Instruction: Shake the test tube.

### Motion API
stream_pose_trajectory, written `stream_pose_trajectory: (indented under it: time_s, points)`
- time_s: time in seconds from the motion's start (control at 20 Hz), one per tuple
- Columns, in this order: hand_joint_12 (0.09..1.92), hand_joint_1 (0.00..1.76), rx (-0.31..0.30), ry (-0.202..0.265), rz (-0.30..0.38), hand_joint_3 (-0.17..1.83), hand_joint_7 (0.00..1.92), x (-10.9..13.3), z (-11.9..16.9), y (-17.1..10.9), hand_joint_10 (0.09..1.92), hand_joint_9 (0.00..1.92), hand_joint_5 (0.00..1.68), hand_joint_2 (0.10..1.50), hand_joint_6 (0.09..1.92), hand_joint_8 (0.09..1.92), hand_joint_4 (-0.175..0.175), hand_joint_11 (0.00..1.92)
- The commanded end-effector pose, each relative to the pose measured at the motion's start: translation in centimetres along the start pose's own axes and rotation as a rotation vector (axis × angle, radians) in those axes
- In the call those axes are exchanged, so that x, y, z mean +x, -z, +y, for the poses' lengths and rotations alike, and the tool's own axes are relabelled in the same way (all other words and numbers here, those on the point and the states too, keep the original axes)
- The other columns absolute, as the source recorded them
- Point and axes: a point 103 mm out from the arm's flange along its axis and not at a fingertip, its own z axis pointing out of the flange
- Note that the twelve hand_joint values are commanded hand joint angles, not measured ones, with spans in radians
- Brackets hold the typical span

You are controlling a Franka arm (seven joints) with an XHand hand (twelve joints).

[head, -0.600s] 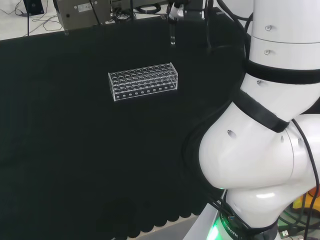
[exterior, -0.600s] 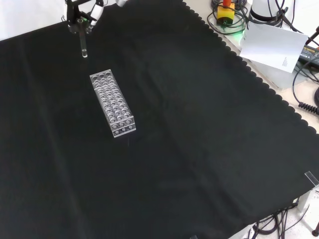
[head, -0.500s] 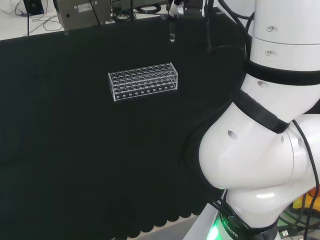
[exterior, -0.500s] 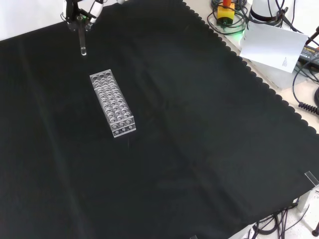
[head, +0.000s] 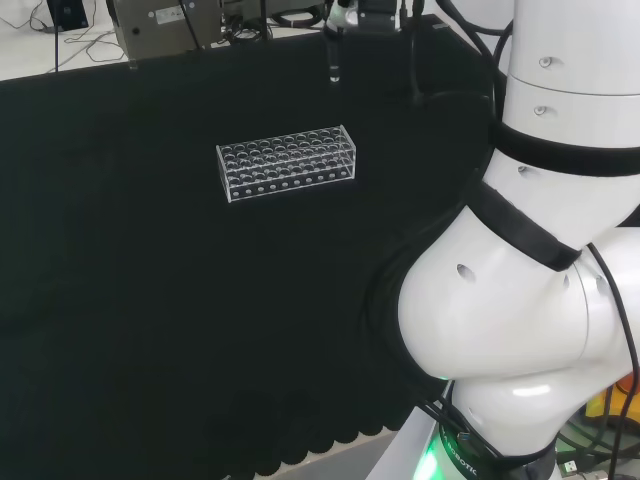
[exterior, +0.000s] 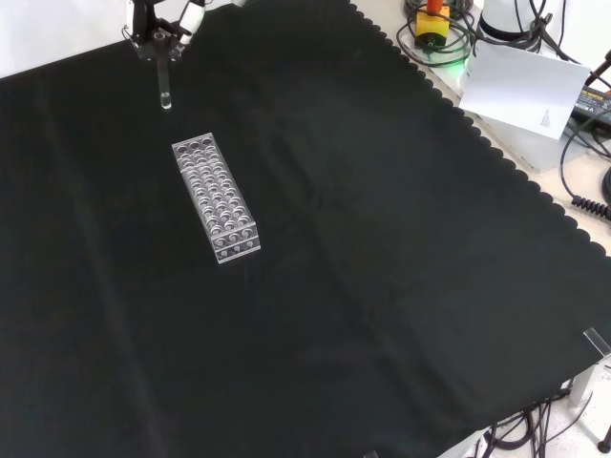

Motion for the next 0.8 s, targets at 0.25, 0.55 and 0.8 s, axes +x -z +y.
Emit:
stream_pose_trajectory:
  time_s: [0.25,0.55,0.8]
  points:
    - [0.85,1.40,0.050,0.108,0.059,0.00,1.09,7.0,-0.7,-2.1,0.82,1.13,1.05,1.05,0.53,1.13,-0.175,1.34]
    - [0.85,1.40,0.070,0.192,0.076,0.00,1.08,11.9,-1.2,-3.1,0.82,1.13,1.05,1.05,0.53,1.13,-0.175,1.34]
    - [0.85,1.40,0.087,0.227,0.103,0.00,1.08,14.2,-1.7,-3.6,0.82,1.13,1.05,1.05,0.53,1.13,-0.175,1.33]
